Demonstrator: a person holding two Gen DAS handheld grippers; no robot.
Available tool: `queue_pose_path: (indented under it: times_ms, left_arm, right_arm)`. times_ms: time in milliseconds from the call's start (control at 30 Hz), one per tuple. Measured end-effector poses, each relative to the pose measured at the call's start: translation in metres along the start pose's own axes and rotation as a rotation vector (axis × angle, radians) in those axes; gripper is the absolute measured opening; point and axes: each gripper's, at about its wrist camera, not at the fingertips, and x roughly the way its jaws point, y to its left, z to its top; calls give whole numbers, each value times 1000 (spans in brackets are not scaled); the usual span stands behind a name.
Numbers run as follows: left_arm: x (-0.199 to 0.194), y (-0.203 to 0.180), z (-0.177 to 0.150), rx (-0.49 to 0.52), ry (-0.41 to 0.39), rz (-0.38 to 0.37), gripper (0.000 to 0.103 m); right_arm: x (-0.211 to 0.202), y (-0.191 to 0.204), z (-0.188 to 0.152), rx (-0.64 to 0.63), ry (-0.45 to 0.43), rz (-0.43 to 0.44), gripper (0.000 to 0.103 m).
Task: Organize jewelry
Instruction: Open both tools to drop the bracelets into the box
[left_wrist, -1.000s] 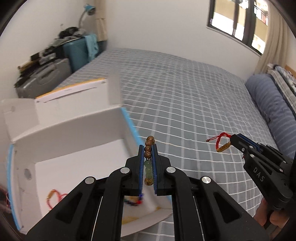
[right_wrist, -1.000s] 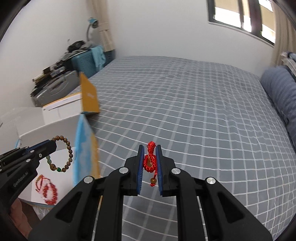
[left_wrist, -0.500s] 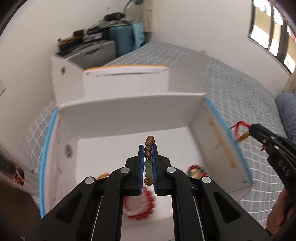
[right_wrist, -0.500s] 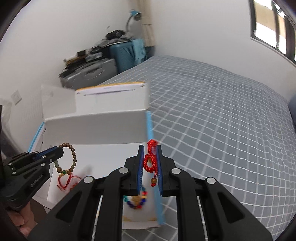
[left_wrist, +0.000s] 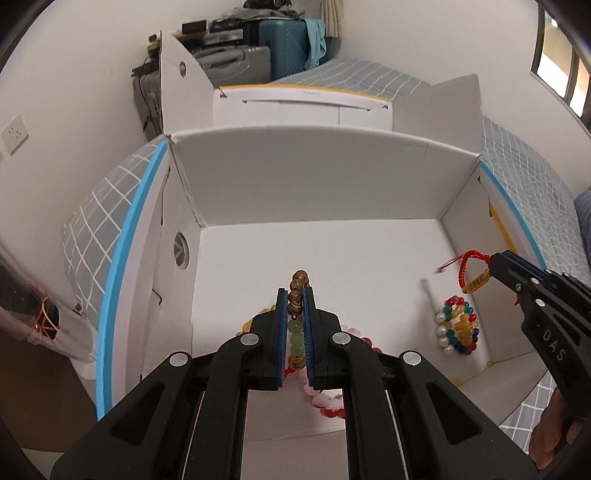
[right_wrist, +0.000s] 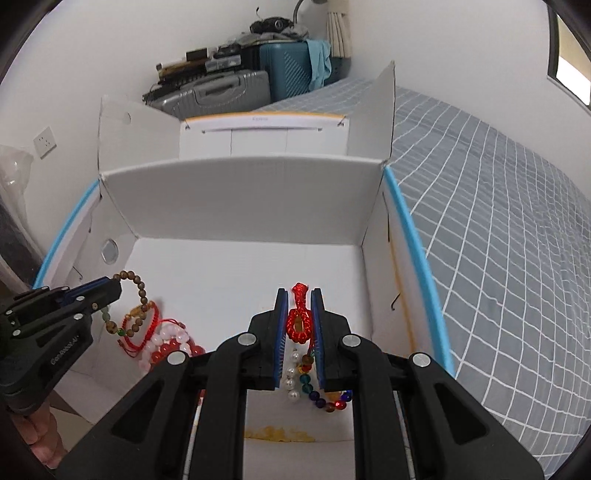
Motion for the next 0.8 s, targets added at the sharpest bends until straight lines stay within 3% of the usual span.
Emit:
queue_pose_path:
  times_ms: [267, 367, 433, 500, 700, 800]
  left_arm:
    - [6, 1, 1, -6, 10, -2, 8]
    - [2, 2, 2, -13, 3, -1, 11]
    - [-1, 3, 2, -23, 0, -6, 21]
    - [-7, 5, 1, -39, -19, -2, 45]
    - [-43, 0, -6, -35, -104, 17, 72]
    - [-58, -2, -12, -36, -130, 14, 86]
  right_arm:
    - [9, -1, -4, -2, 25, -26, 15]
    - [7, 1, -2, -10, 4, -33, 40]
    - [4, 0, -2, -8, -13, -39, 50]
    - [-3, -1, -1, -6, -33, -41, 57]
    - [-35, -7, -1, 0, -116, -50, 89]
    - [-52, -13, -6, 7, -148, -41, 95]
